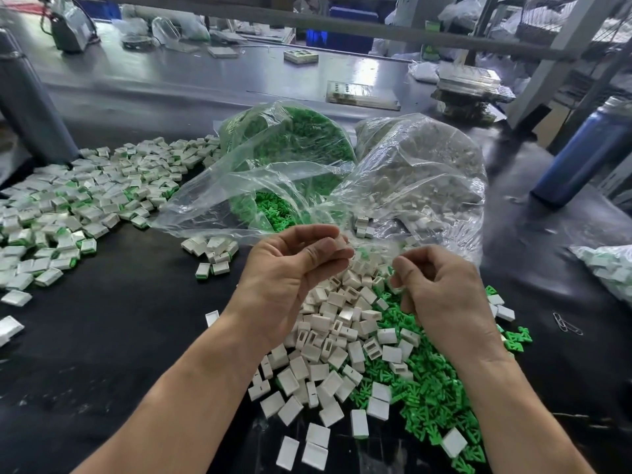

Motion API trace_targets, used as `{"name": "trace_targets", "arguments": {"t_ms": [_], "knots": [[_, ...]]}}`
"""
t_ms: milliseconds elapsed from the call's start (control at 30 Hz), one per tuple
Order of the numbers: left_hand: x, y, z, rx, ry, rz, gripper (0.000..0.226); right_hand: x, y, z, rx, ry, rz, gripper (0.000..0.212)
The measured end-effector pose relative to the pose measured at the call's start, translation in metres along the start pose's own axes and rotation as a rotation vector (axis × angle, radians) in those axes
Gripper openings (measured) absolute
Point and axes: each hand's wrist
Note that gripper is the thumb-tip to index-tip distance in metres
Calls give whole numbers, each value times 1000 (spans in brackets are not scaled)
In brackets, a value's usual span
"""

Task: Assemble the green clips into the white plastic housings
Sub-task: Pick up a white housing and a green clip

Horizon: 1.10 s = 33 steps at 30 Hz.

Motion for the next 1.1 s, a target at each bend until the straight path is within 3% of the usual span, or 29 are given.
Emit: {"name": "trace_targets", "arguments": {"t_ms": [133, 267, 500, 667, 833, 1100], "knots": [[0, 0, 0, 35, 29, -65, 15, 7, -1, -4, 64, -45, 289, 7], [2, 1, 0, 57, 20, -36, 25, 13, -2, -7, 99, -73, 409, 16], [7, -2, -1, 42, -24, 84, 27, 24, -6, -13, 104, -99, 453, 7], [9, -2, -3, 41, -81, 158, 28, 20, -7, -13, 79, -15, 312, 7], [14, -3, -6, 66, -178, 354, 24, 18, -7, -15, 77, 35, 385, 20], [21, -1, -6, 65, -254, 438, 18, 24, -9, -17, 58, 51, 532, 13]]}}
Point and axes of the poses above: each hand's wrist, its own z-axis towards the middle knuckle, its own y-axis out of the back of the hand, x = y × z, and after that the axes turned 7 degrees about -x, right-handed
